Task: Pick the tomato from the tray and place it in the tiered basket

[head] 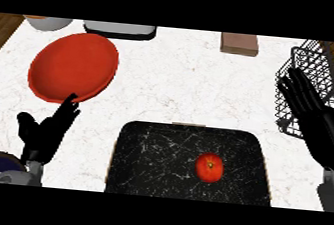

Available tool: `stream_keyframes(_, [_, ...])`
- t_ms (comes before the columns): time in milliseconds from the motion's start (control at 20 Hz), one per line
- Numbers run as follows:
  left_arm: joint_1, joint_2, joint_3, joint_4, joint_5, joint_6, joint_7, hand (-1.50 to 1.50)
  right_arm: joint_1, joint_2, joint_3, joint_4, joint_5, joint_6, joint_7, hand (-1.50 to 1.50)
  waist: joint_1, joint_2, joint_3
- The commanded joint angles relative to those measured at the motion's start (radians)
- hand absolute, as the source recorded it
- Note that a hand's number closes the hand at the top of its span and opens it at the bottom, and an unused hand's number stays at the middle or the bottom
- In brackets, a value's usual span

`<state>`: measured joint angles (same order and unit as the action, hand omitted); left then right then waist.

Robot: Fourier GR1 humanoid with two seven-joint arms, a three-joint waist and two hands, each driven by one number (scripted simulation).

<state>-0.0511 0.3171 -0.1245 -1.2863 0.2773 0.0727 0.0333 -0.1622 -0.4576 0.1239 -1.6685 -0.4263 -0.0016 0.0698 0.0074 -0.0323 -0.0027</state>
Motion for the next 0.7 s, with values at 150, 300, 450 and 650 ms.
stream_keyframes(150, [-0.084,-0.041,-0.050,-0.036,-0.075,-0.001,-0.103,0.00,-0.096,0.208,0.152,0.006,0.269,-0.393,0.149,-1.50,-0.003,0.031,-0.001])
stream_keyframes(300, [-0.095,-0.032,-0.077,-0.073,-0.072,-0.039,-0.096,0.00,-0.051,0.090,0.201,0.154,0.517,-0.481,0.166,-1.50,-0.004,0.032,-0.014])
stream_keyframes(450, [-0.089,-0.060,-0.105,-0.048,-0.090,-0.061,-0.154,0.00,-0.091,0.447,0.294,0.225,0.471,-0.755,0.063,-1.50,0.020,0.040,0.002])
stream_keyframes(650, [-0.041,-0.086,-0.108,-0.024,-0.096,-0.071,-0.216,0.00,-0.195,0.454,0.401,0.293,0.637,-0.882,0.070,-1.50,0.005,0.032,0.001])
